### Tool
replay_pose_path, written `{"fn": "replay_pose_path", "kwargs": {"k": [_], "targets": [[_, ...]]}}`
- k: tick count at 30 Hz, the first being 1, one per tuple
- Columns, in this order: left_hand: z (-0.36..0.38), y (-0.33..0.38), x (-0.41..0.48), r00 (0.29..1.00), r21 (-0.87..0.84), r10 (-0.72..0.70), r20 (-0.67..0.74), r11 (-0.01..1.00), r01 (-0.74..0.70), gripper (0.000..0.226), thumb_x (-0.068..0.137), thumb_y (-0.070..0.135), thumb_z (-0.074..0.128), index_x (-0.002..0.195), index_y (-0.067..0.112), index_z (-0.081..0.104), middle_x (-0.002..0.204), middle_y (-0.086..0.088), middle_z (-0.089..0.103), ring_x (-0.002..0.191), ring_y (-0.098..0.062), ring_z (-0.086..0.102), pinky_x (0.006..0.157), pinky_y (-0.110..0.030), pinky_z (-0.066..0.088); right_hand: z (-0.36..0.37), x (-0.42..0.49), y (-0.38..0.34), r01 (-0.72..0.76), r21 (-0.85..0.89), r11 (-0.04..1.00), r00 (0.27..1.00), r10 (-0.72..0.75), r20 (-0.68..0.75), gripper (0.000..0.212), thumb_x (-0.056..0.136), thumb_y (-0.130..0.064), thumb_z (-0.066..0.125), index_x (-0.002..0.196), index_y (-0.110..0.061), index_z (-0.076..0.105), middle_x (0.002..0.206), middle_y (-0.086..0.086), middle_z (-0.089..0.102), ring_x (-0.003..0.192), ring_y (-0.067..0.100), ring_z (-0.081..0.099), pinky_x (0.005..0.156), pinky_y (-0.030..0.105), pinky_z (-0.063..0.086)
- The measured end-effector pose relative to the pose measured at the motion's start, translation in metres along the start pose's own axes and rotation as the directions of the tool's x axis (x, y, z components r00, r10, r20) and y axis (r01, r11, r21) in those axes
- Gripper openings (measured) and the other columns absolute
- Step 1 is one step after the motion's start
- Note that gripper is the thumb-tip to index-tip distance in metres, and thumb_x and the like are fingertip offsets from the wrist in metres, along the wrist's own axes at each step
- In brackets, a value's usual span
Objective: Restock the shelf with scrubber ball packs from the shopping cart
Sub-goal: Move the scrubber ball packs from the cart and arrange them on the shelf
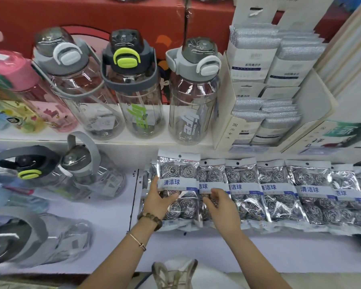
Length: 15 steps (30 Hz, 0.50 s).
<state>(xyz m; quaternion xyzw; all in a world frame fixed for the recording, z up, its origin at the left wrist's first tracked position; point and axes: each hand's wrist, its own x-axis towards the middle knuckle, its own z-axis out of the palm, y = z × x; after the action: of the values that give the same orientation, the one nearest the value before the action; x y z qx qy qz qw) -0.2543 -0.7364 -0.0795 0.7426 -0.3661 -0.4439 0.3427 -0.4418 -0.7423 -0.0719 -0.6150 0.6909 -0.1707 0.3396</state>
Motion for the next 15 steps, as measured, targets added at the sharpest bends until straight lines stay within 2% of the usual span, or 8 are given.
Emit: {"fn": "replay_pose_path", "kwargs": {"k": [1,2,4,5,7,10,13,15], "targets": [[-0.002,0.001,-0.001,1.0,0.074,-0.005,-0.006,0.997,0.006,0.085,0.074,0.023,0.076,0.143,0.018,0.026,0.123,-0.002,0.053,0.082,-0.008,0.057,0.062,-0.011,0.048,-0.001,0.002,0.005,0.048,-0.12,0.992,0.999,-0.051,-0.018,0.044,0.091,-0.034,0.057,0.13,-0.013,0.05,0.12,0.001,0.058,0.112,0.019,0.053,0.089,0.033,0.045],[-0.002,0.001,-0.001,1.0,0.179,0.012,-0.029,0.984,-0.006,0.086,0.073,0.03,0.075,0.143,0.019,0.025,0.126,-0.003,0.051,0.086,-0.009,0.058,0.067,-0.015,0.05,0.0,0.004,0.01,0.093,-0.21,0.973,0.994,-0.101,-0.029,0.047,0.092,-0.035,0.055,0.132,-0.013,0.048,0.126,0.002,0.056,0.117,0.021,0.05,0.092,0.034,0.044],[-0.002,0.001,-0.001,0.989,0.426,0.116,-0.087,0.902,-0.068,0.089,0.074,0.042,0.071,0.144,0.021,0.022,0.141,-0.005,0.036,0.117,-0.02,0.048,0.094,-0.032,0.047,0.005,0.01,0.016,0.139,-0.317,0.938,0.989,-0.15,-0.012,0.052,0.092,-0.037,0.053,0.137,-0.012,0.043,0.137,0.007,0.049,0.126,0.024,0.043,0.1,0.036,0.039],[0.0,0.003,-0.002,0.977,0.528,0.193,-0.089,0.841,-0.118,0.086,0.077,0.043,0.068,0.145,0.023,0.019,0.147,-0.005,0.026,0.13,-0.023,0.035,0.105,-0.037,0.037,0.007,0.013,0.018,0.142,-0.351,0.926,0.989,-0.151,0.001,0.054,0.093,-0.037,0.052,0.14,-0.012,0.039,0.143,0.009,0.043,0.132,0.026,0.038,0.106,0.038,0.035],[0.004,0.01,-0.004,0.951,0.658,0.308,0.017,0.713,-0.243,0.074,0.084,0.044,0.056,0.145,0.028,0.017,0.154,-0.002,0.007,0.141,-0.022,0.009,0.115,-0.039,0.015,0.011,0.019,0.021,0.138,-0.407,0.903,0.99,-0.134,0.038,0.059,0.095,-0.039,0.046,0.146,-0.014,0.028,0.152,0.01,0.028,0.141,0.027,0.023,0.115,0.04,0.022],[0.018,0.015,-0.002,0.94,0.756,0.284,0.191,0.568,-0.325,0.073,0.086,0.061,0.036,0.146,0.03,0.009,0.155,-0.002,-0.01,0.142,-0.022,-0.011,0.114,-0.041,-0.002,0.017,0.025,0.027,0.145,-0.463,0.874,0.989,-0.117,0.089,0.061,0.098,-0.041,0.036,0.15,-0.016,0.015,0.158,0.008,0.009,0.146,0.027,0.005,0.117,0.04,0.005],[0.03,0.014,0.004,0.955,0.816,0.201,0.218,0.499,-0.292,0.081,0.085,0.067,0.027,0.147,0.023,-0.001,0.153,-0.009,-0.017,0.141,-0.026,-0.015,0.114,-0.044,-0.003,0.022,0.028,0.029,0.145,-0.46,0.876,0.989,-0.118,0.086,0.059,0.098,-0.039,0.037,0.149,-0.017,0.017,0.158,0.008,0.009,0.146,0.028,0.005,0.116,0.04,0.003],[0.034,0.013,0.005,0.957,0.841,0.194,0.216,0.462,-0.283,0.082,0.086,0.066,0.023,0.147,0.02,-0.006,0.152,-0.012,-0.019,0.14,-0.029,-0.016,0.115,-0.043,-0.003,0.023,0.03,0.031,0.141,-0.474,0.869,0.99,-0.109,0.095,0.057,0.098,-0.04,0.037,0.148,-0.019,0.02,0.158,0.007,0.01,0.145,0.027,0.008,0.116,0.039,0.003]]}}
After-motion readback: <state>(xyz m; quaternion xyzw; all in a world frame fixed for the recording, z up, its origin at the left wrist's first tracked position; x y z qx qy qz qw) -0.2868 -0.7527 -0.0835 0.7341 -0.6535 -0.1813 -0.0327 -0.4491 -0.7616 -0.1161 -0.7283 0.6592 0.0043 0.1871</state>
